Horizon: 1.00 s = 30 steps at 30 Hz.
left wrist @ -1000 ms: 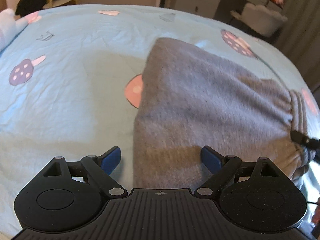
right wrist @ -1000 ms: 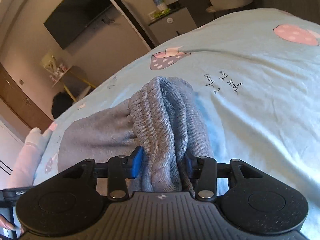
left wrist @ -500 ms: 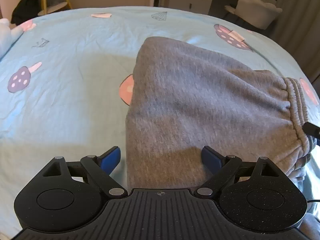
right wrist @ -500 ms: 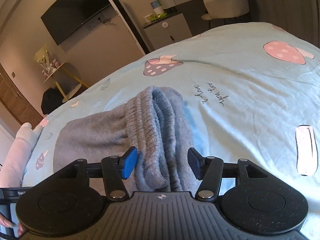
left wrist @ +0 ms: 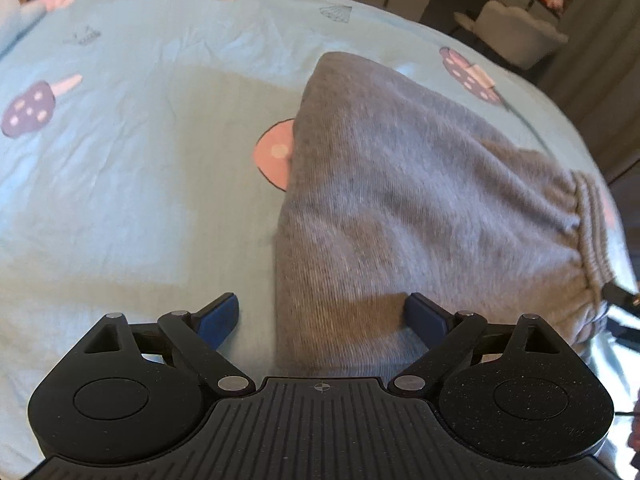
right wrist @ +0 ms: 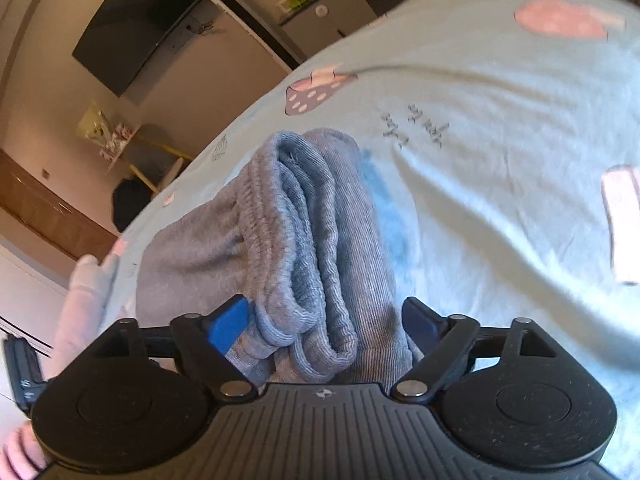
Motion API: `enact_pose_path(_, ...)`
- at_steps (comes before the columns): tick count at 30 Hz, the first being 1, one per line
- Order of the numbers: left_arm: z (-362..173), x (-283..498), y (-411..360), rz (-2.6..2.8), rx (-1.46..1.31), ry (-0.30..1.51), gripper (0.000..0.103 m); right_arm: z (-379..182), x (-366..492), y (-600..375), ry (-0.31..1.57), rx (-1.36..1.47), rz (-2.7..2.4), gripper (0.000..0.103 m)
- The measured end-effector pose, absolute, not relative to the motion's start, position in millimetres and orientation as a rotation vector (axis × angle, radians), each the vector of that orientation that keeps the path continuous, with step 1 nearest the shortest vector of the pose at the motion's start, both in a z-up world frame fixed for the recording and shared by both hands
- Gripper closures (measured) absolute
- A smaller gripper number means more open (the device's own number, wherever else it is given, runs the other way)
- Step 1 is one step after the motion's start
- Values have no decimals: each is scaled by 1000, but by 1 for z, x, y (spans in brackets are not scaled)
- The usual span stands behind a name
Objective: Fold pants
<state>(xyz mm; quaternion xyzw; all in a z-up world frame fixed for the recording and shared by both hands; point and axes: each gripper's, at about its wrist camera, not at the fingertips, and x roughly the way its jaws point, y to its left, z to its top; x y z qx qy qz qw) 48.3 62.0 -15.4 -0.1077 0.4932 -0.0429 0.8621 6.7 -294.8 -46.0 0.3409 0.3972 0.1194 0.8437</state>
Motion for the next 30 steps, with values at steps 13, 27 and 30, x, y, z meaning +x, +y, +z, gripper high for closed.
enact_pose_path(13, -44, 115, 66, -259, -402, 1089, 9, -73, 66, -294, 925, 803, 359, 12)
enact_pose_path(27, -42, 134, 46, -295, -324, 974, 34, -56, 80, -261, 861, 630, 344, 42)
enact_pose_path(30, -31, 133, 52, -296, -382, 958, 52, -42, 73, -257, 831, 605, 340, 45)
